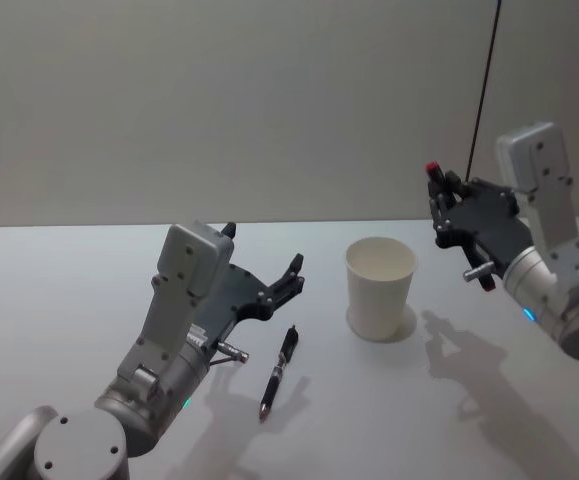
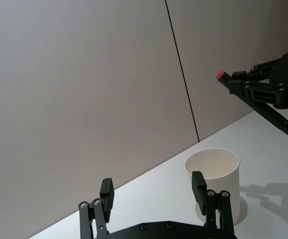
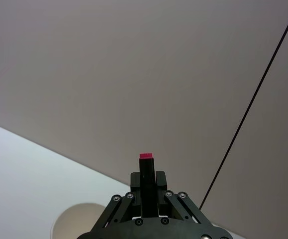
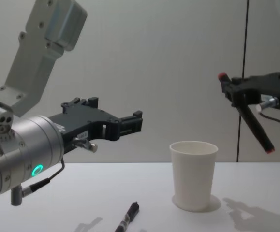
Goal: Place the pen into the pen holder.
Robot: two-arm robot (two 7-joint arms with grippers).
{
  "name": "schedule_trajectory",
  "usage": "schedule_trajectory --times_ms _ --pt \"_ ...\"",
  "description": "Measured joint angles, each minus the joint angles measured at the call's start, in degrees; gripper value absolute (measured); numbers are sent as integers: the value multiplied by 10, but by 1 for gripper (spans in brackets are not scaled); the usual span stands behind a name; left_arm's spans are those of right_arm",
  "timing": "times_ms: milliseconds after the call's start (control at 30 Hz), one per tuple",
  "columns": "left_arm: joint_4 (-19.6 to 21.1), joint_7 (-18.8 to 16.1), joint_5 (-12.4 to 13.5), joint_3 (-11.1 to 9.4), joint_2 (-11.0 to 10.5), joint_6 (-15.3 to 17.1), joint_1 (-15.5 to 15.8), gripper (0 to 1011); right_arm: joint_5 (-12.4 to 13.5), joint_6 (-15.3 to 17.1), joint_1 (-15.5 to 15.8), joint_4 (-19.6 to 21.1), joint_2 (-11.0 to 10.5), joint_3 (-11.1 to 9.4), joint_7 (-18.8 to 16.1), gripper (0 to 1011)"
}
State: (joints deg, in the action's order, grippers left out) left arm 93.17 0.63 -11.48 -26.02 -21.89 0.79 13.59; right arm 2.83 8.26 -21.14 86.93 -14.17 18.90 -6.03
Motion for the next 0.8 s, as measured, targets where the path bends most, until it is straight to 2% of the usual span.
schedule_trajectory --times_ms 33,233,800 --pt "0 0 0 0 0 0 0 1000 0 0 0 0 0 0 0 165" --pt "0 0 0 0 0 0 0 1000 -6 -65 5 -15 9 8 18 165" --pt "0 0 0 0 0 0 0 1000 -13 -166 -3 -62 36 21 33 165"
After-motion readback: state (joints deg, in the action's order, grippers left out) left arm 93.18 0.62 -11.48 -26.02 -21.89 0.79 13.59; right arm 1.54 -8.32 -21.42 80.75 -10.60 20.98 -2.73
